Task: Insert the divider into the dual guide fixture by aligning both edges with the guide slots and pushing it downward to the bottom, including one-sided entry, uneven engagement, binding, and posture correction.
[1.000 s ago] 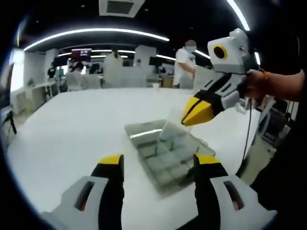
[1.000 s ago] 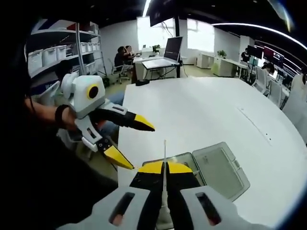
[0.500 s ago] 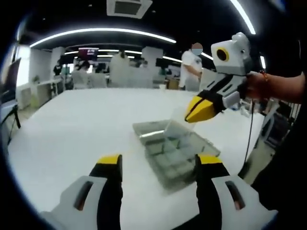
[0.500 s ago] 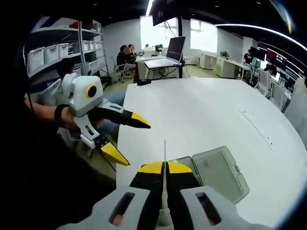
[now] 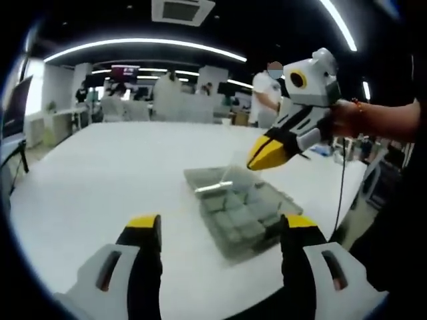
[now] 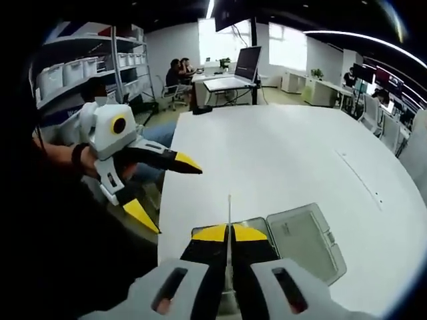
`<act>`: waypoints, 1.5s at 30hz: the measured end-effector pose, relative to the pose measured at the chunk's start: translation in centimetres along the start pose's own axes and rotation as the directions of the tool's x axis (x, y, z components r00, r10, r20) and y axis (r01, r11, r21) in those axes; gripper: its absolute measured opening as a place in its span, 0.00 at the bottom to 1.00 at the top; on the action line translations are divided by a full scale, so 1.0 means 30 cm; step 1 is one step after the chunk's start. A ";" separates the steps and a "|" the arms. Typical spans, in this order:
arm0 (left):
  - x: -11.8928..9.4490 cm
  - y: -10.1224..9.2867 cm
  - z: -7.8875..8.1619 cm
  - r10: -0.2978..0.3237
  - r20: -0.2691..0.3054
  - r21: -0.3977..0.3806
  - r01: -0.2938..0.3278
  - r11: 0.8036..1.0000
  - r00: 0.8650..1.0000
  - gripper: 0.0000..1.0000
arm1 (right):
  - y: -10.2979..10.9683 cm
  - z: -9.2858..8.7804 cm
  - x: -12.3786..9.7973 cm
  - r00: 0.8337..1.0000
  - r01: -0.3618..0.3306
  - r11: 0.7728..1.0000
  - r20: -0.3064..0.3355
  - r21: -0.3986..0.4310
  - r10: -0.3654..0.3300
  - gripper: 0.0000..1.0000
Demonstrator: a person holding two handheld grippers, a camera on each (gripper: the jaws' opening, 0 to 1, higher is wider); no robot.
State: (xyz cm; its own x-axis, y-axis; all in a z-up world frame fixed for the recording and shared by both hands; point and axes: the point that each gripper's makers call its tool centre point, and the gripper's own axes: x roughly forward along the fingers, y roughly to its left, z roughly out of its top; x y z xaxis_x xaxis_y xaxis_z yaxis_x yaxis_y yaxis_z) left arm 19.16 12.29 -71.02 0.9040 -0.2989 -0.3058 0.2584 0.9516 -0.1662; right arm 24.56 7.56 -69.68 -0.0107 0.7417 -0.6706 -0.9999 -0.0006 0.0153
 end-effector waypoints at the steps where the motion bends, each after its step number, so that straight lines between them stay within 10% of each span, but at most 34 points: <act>1: 0.000 0.003 -0.004 0.001 -0.003 -0.003 -0.001 1.000 1.000 0.72 | -0.001 -0.002 0.002 1.000 -0.004 1.000 -0.006 0.005 0.004 0.00; 45: -0.001 0.044 -0.048 0.040 -0.040 -0.060 -0.043 0.997 0.998 0.71 | -0.011 -0.072 0.076 0.995 -0.065 0.997 -0.077 -0.047 0.061 0.00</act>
State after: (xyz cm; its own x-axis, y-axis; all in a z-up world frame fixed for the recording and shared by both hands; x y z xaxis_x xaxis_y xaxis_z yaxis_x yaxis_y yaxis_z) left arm 18.98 13.47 -72.59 0.8995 -0.2628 -0.3492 0.1988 0.9576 -0.2087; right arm 24.85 7.80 -72.81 -0.0724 0.6864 -0.7236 -0.9965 -0.0800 0.0238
